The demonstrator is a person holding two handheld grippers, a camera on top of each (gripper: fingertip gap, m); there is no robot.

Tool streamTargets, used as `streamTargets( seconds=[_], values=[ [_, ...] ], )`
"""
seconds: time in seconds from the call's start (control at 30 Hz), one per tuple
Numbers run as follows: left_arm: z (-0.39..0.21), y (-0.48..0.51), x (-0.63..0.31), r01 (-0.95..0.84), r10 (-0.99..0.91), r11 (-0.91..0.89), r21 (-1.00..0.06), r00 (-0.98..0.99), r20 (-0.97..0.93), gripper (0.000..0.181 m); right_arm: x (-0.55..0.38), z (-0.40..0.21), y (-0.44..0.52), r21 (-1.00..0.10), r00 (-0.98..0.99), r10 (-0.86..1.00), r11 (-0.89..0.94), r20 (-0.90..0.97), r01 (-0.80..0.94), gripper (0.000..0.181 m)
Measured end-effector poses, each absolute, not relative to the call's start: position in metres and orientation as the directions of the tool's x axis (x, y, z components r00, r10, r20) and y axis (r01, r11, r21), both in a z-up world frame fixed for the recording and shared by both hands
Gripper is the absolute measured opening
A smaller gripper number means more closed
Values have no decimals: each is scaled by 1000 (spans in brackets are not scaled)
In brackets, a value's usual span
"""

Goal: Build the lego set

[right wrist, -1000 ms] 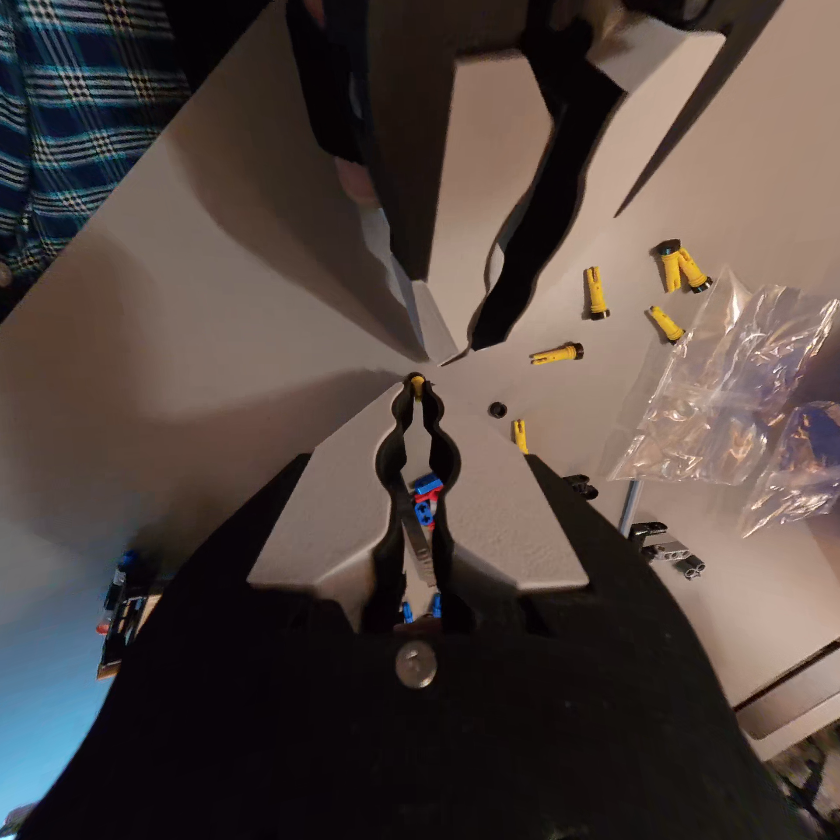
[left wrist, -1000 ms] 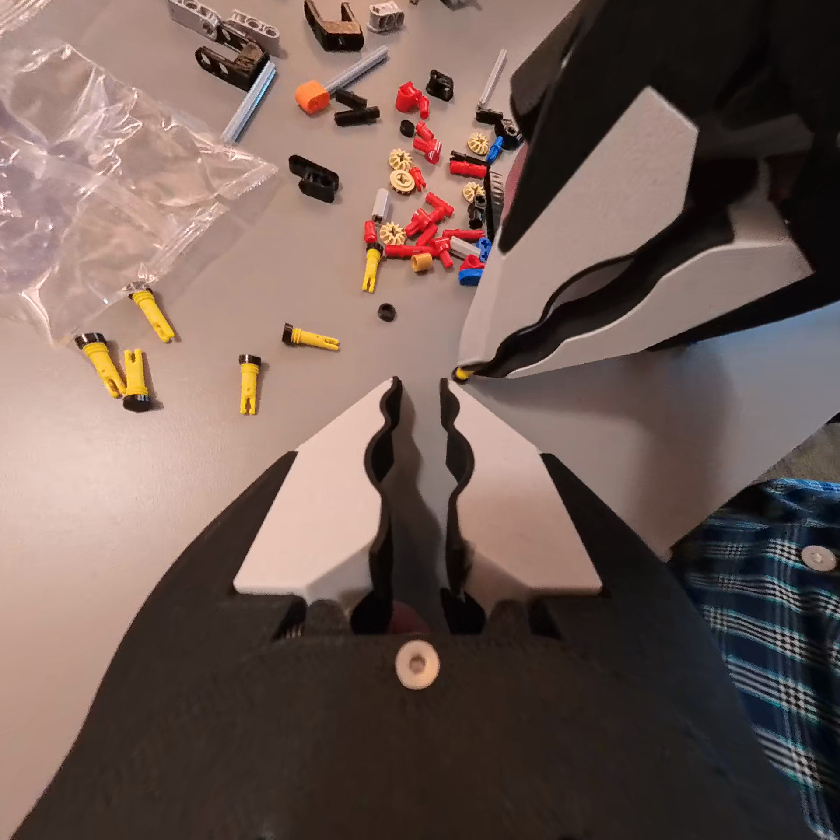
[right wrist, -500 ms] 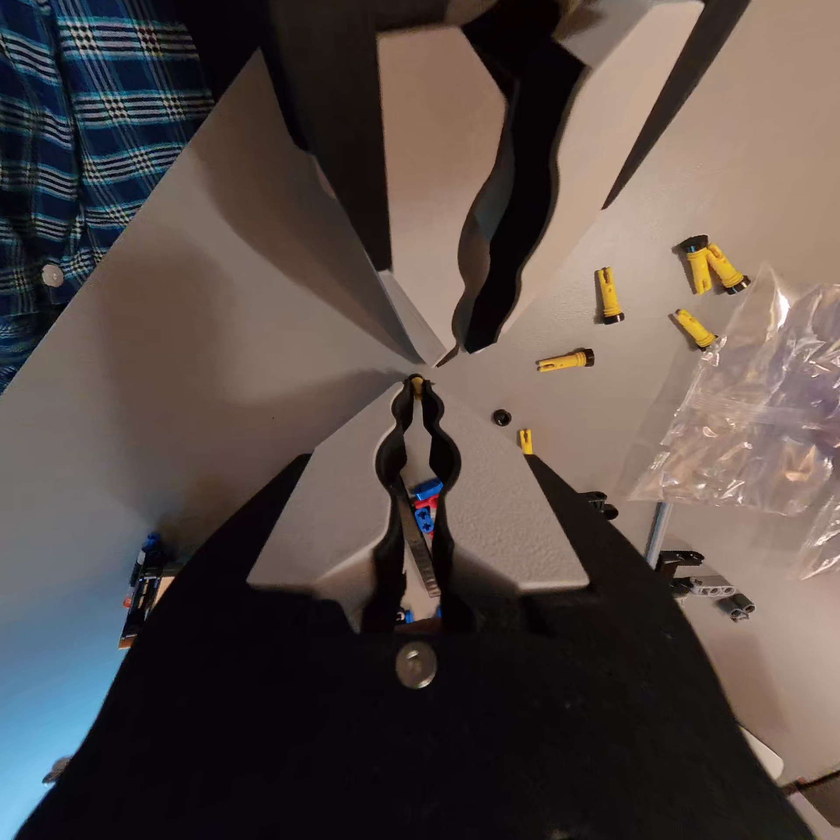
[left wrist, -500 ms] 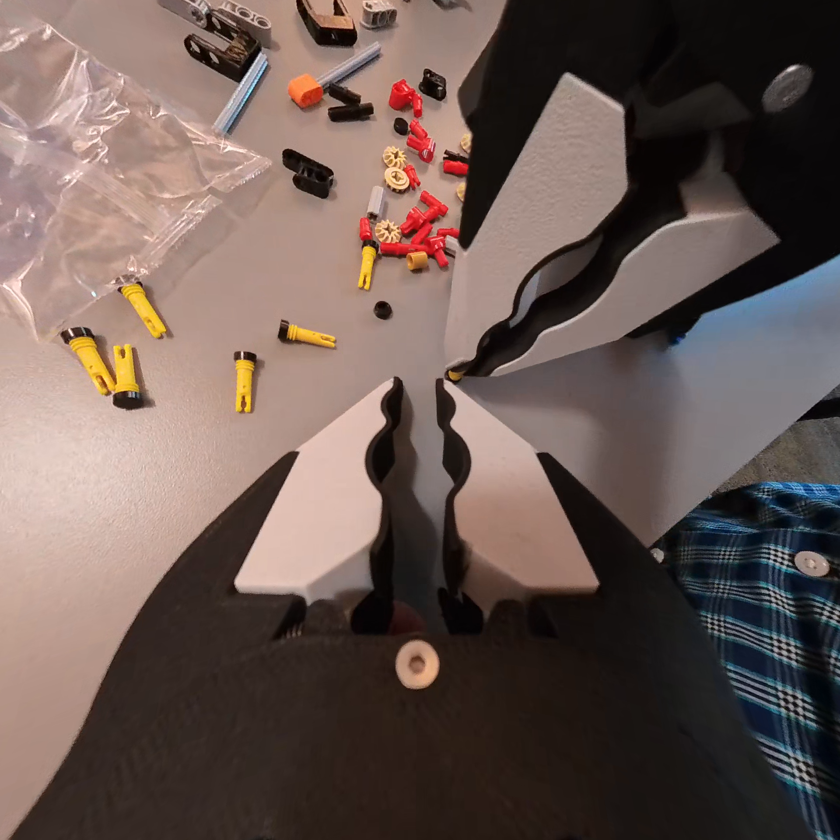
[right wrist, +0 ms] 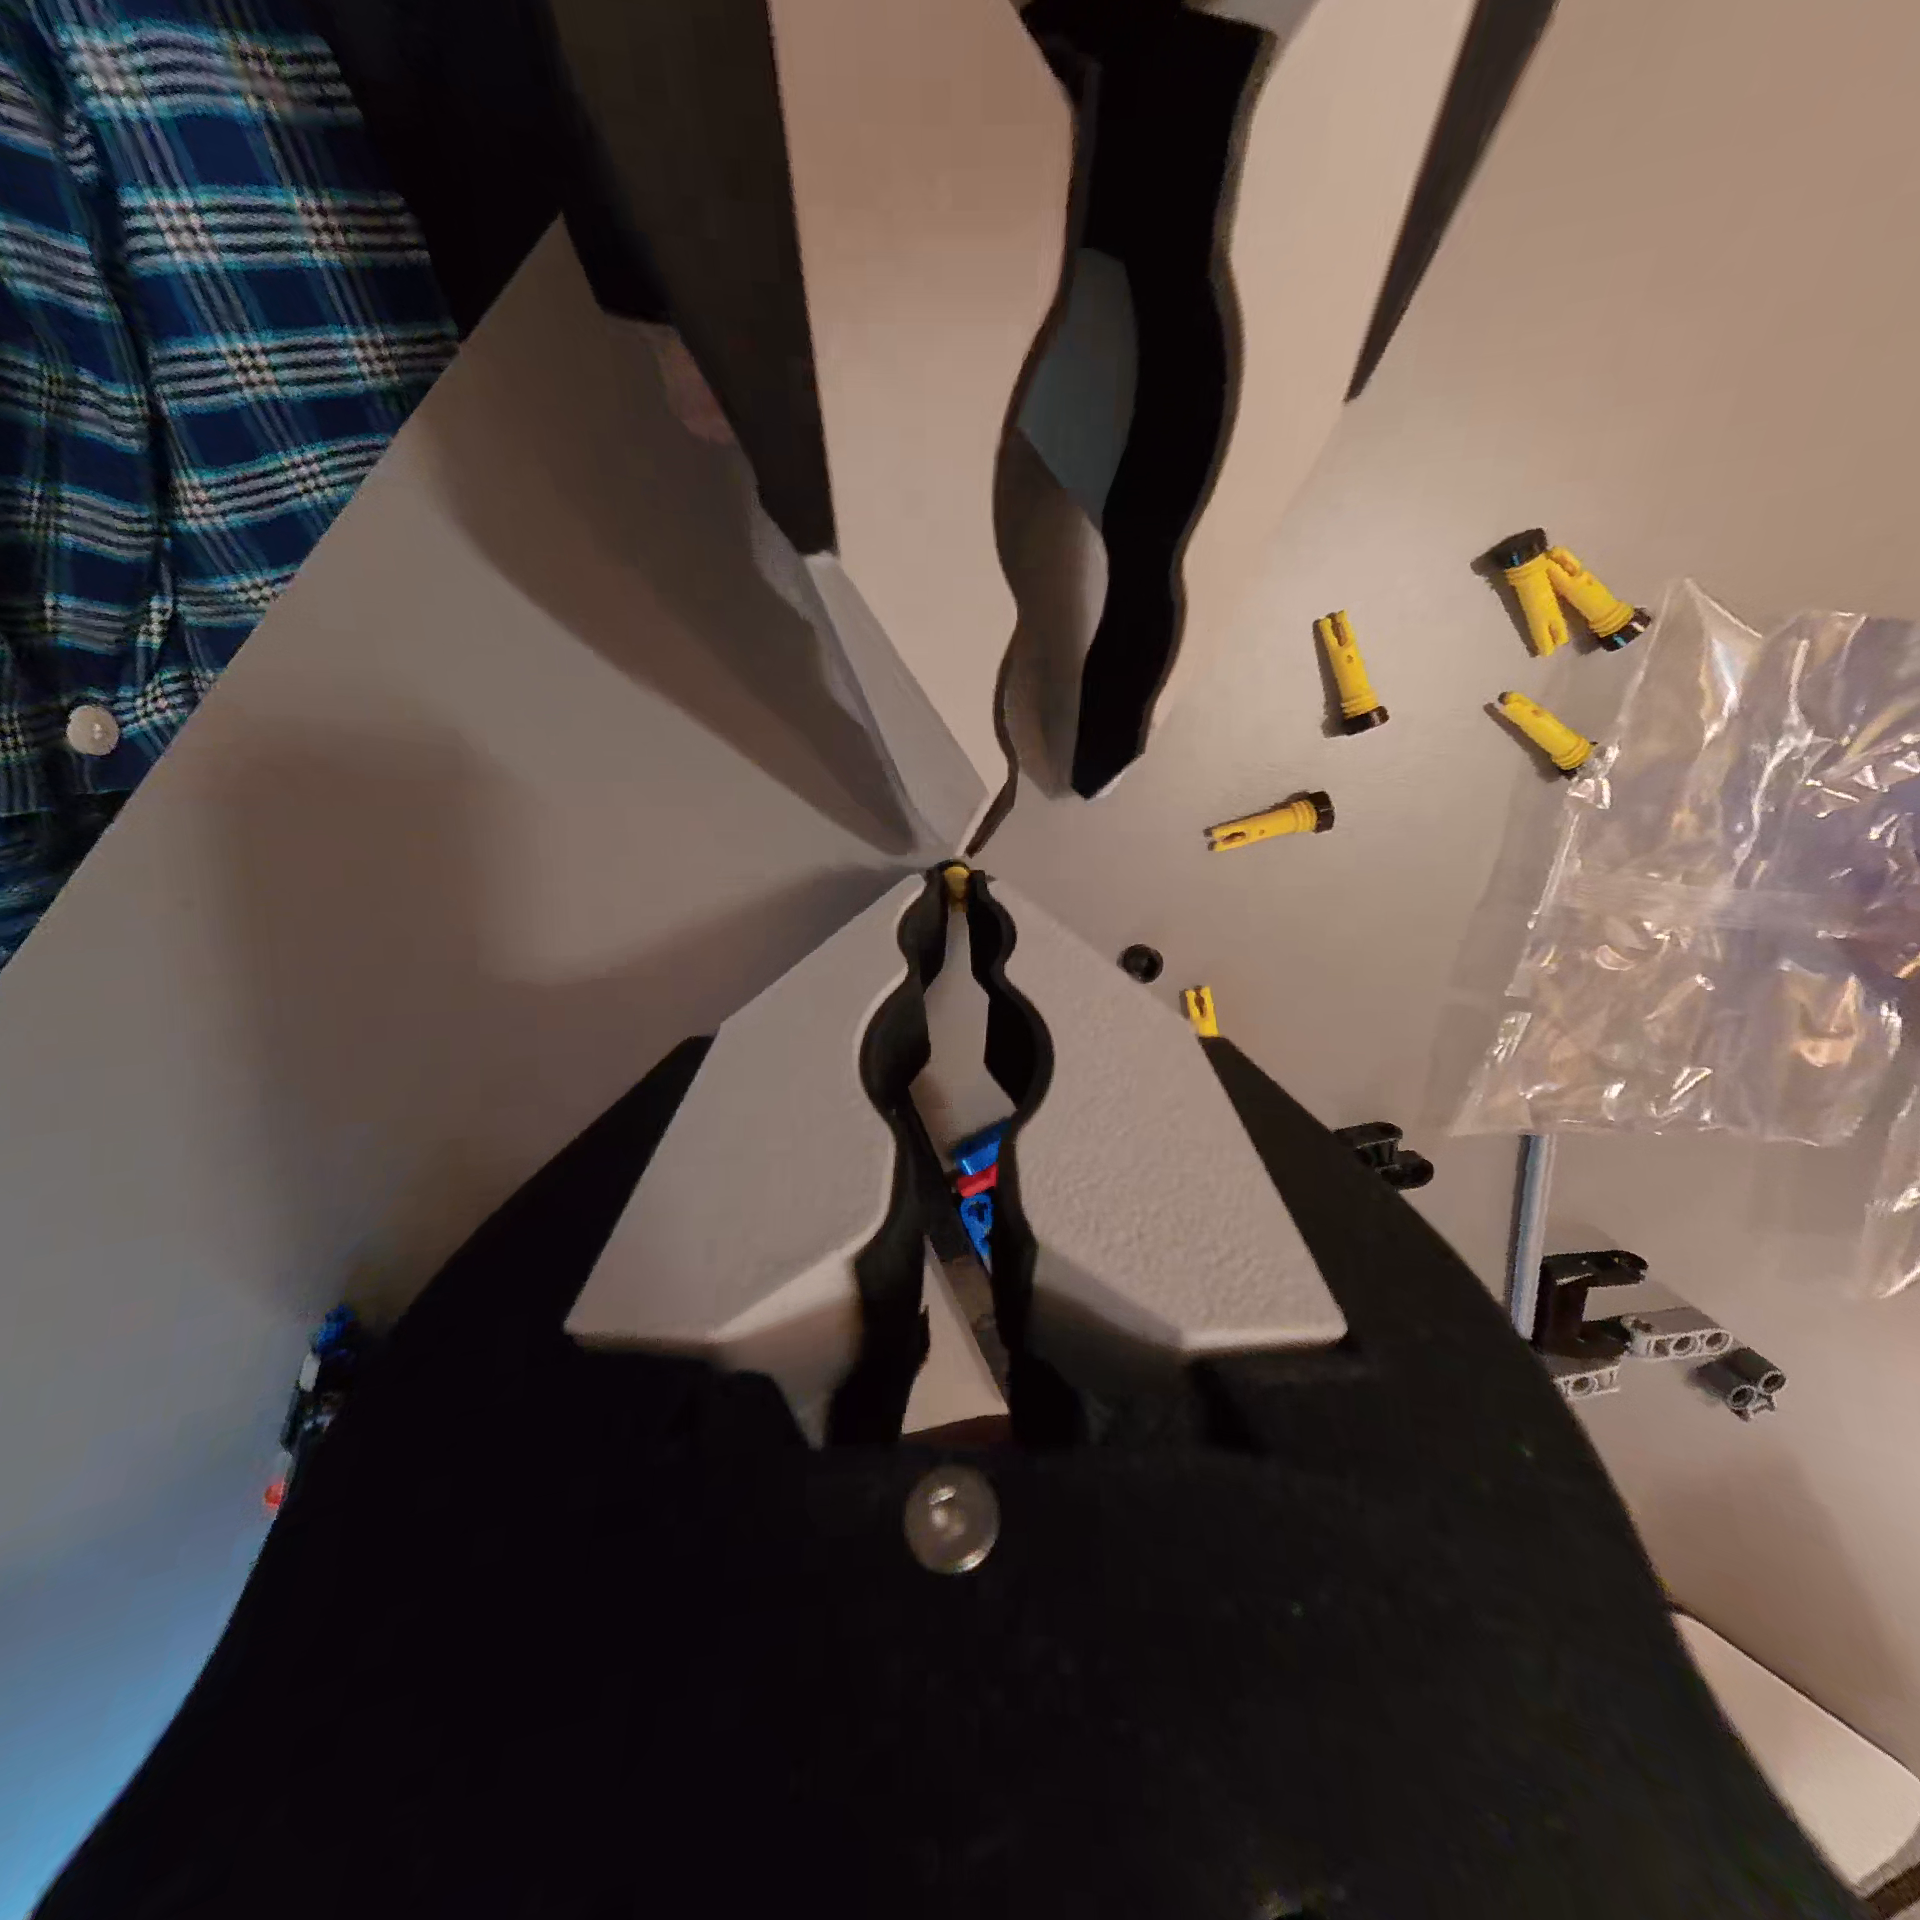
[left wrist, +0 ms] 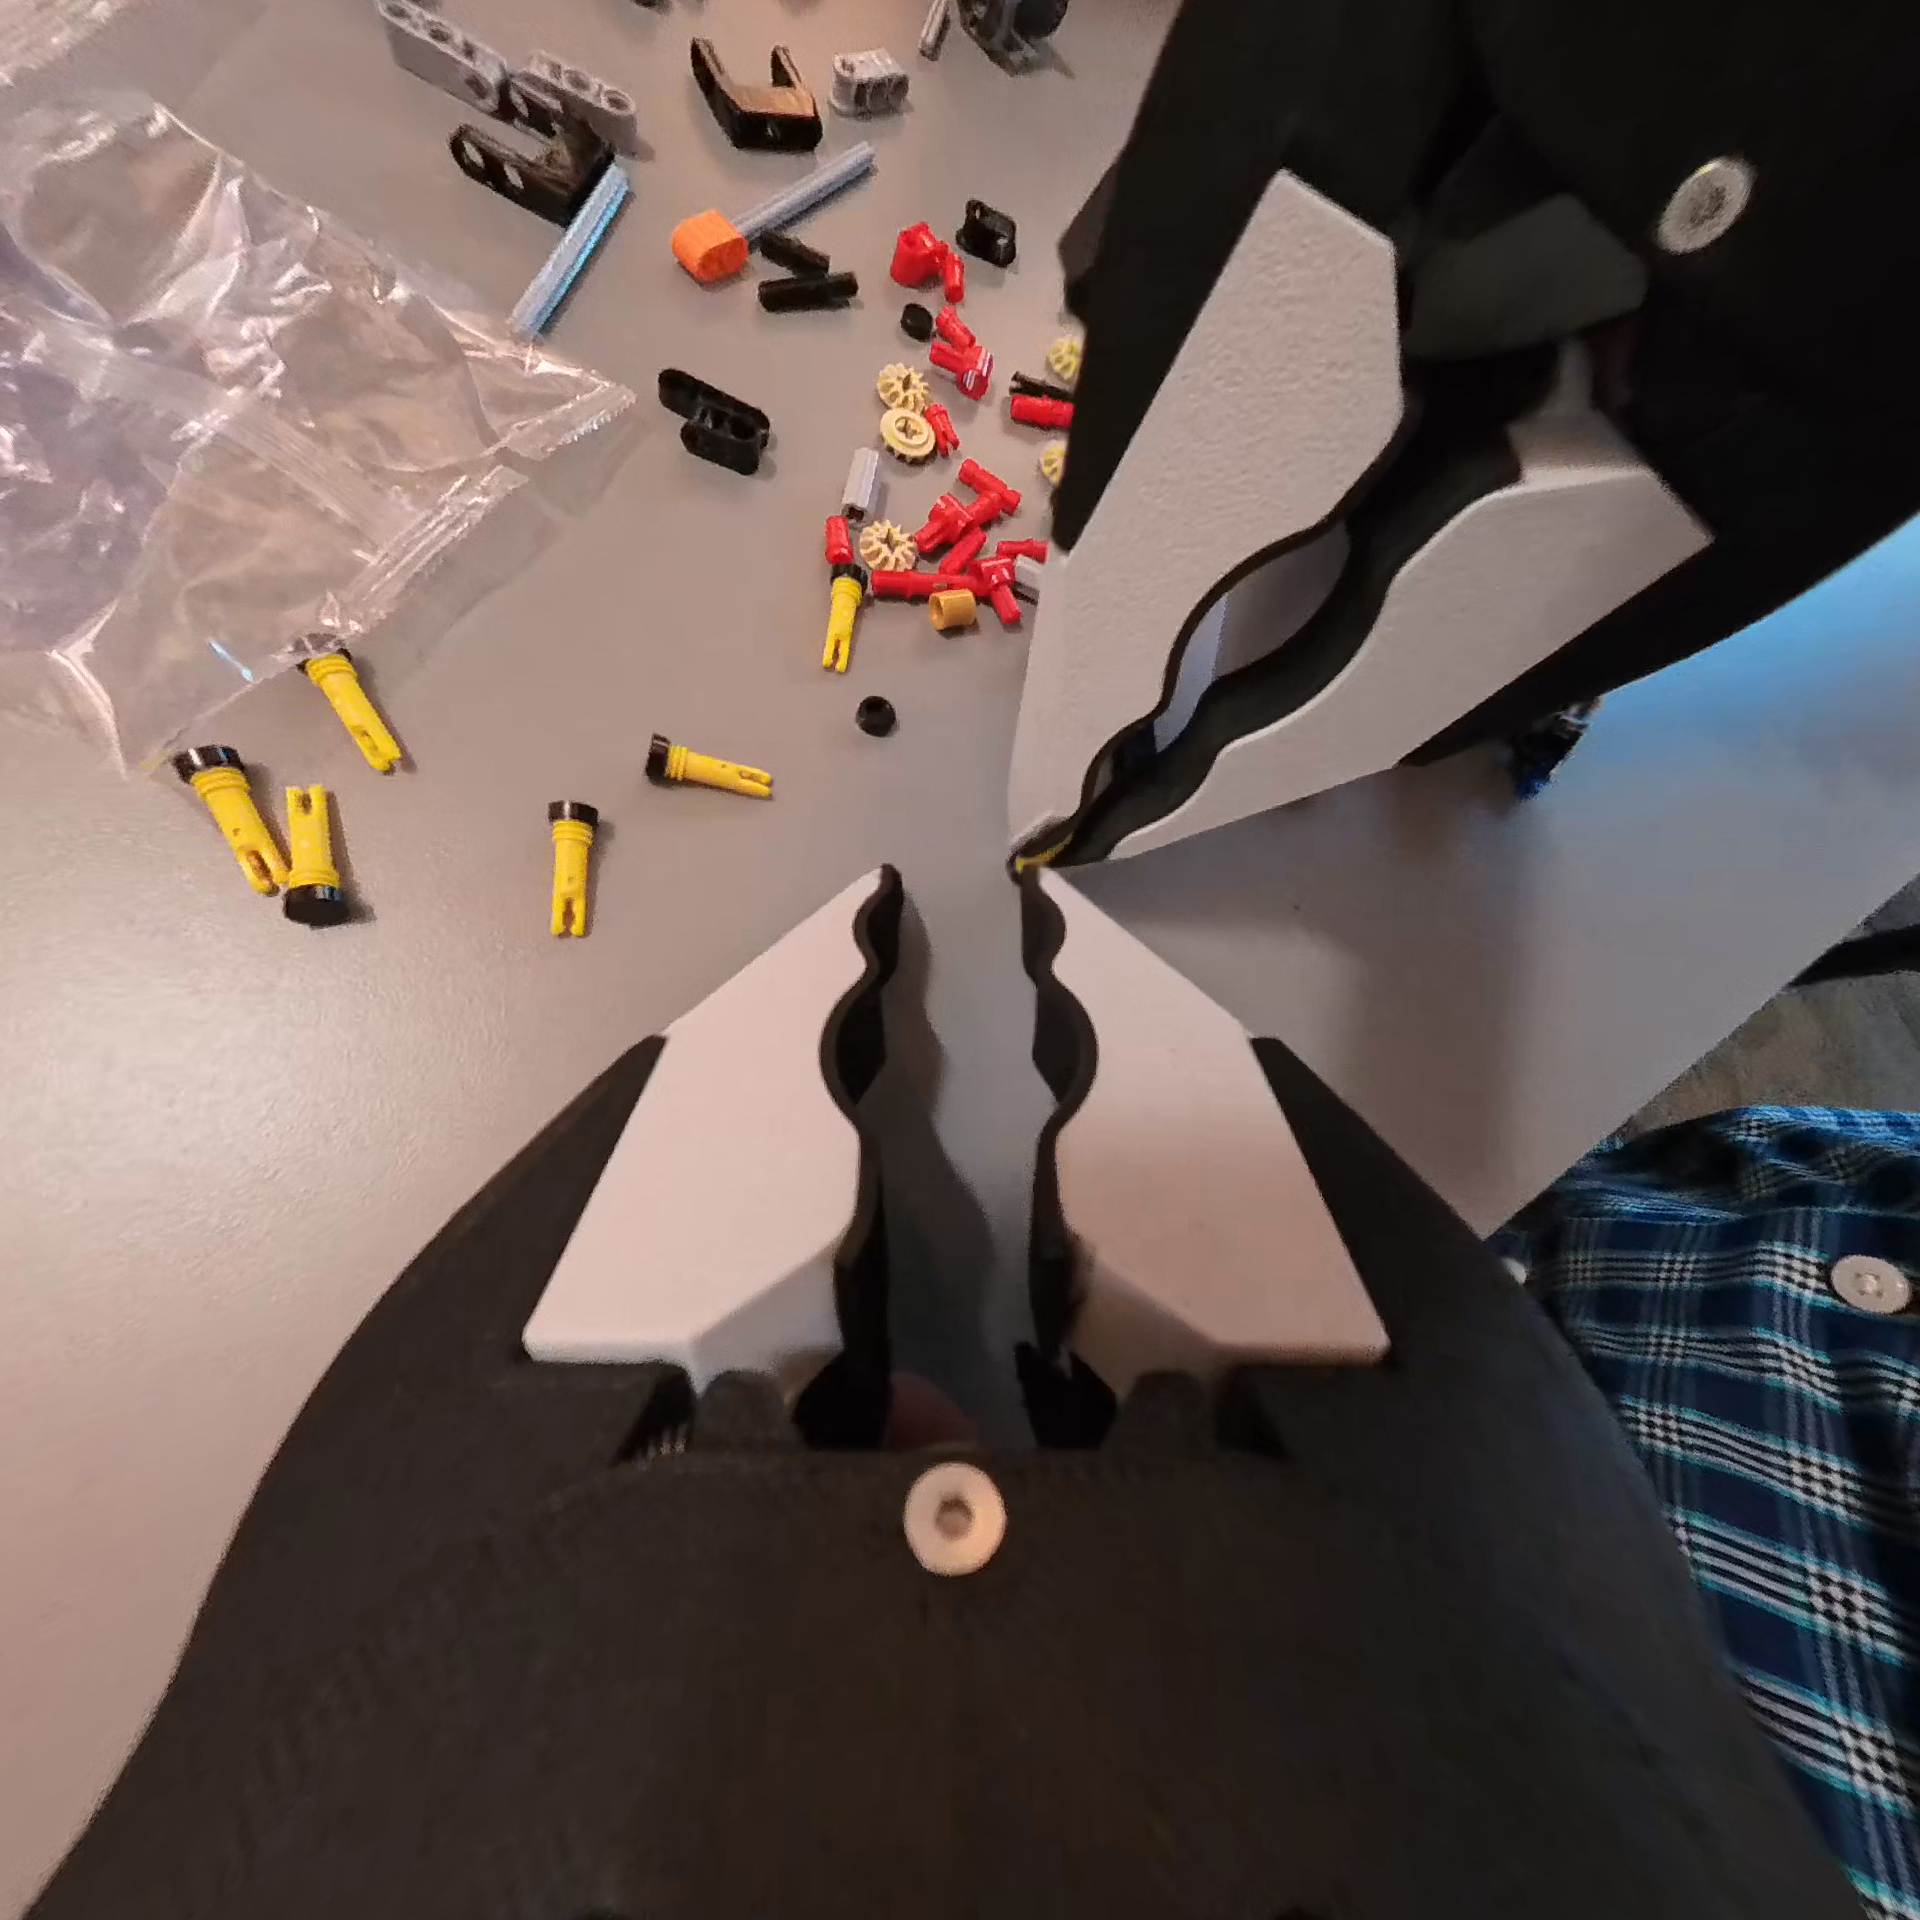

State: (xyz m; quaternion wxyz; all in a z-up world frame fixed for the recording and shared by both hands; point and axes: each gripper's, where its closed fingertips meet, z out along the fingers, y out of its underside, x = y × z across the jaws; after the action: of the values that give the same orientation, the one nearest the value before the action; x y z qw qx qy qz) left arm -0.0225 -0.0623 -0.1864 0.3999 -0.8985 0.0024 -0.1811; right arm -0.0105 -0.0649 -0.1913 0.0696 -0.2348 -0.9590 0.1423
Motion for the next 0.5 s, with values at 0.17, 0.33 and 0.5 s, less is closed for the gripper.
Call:
streamTargets(
  seconds=[0.17, 0.33, 0.5],
  values=[
    [-179, -73, -34, 132, -120, -629, -766, 957, 263, 27, -23, -183, -69, -420, -842, 525, 796, 120, 436, 2],
    [-175, -85, -53, 124, -49, -606, -786, 980, 192, 29, -56, -181, -63, -392, -785, 489, 854, 381, 342, 2],
    [-179, -91, -64, 126, -12, -605, -787, 986, 167, 30, -73, -188, -58, -304, -724, 409, 910, 556, 281, 13]
  ],
)
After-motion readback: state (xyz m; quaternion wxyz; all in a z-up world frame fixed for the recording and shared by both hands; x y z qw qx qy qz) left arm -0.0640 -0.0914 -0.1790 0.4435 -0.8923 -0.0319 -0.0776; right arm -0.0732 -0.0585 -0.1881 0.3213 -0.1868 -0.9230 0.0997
